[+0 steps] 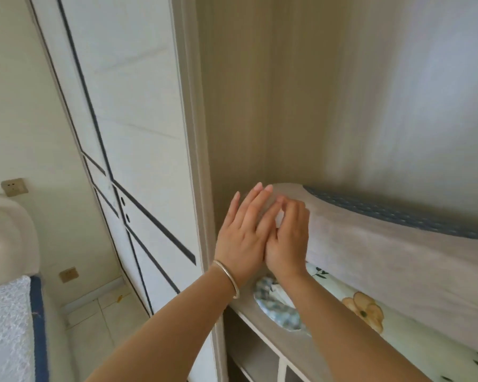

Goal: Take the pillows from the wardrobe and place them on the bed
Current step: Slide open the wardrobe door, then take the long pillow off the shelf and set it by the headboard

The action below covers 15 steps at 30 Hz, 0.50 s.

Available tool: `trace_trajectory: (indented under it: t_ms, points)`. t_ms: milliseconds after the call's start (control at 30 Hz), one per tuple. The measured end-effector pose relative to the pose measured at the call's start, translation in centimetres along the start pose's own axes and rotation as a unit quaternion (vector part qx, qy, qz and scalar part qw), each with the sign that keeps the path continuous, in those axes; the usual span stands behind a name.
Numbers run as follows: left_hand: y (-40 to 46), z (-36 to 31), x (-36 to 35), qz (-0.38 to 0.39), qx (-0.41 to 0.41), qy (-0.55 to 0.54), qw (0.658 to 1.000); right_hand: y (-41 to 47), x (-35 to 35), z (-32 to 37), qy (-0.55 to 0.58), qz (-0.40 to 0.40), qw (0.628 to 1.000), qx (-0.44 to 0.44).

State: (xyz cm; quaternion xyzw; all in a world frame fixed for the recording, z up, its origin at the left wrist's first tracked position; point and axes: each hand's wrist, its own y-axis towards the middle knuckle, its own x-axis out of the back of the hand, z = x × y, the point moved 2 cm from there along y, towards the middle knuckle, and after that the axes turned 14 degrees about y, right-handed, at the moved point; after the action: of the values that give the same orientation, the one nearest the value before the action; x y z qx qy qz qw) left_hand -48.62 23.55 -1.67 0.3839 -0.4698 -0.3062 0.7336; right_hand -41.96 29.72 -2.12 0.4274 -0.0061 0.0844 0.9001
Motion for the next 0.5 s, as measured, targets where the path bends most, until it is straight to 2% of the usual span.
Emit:
trace_trajectory:
  t_ms: [167,300,400,500]
  points:
    - [3.0,-8.6,-4.5,0.131,-0.01,-0.073,0.989,1.3,8.8,-5.1,-0.169,0.018,0.985,-0.037]
    - [5.2,-15.4,-7.2,0.215,-0.014,-0.137,0.967,2.5,16.2,-8.0,-0.345,0.07,0.934,-0.066]
    - [6.3,-19.2,-8.9,0.221,-0.032,-0.178,0.958,3.7,19.8,-9.2,-0.45,0.097,0.884,-0.084]
    - [7.2,-20.5,-10.2,0.194,-0.04,-0.226,0.954,4.6,21.1,-9.6,-0.484,0.13,0.855,-0.134]
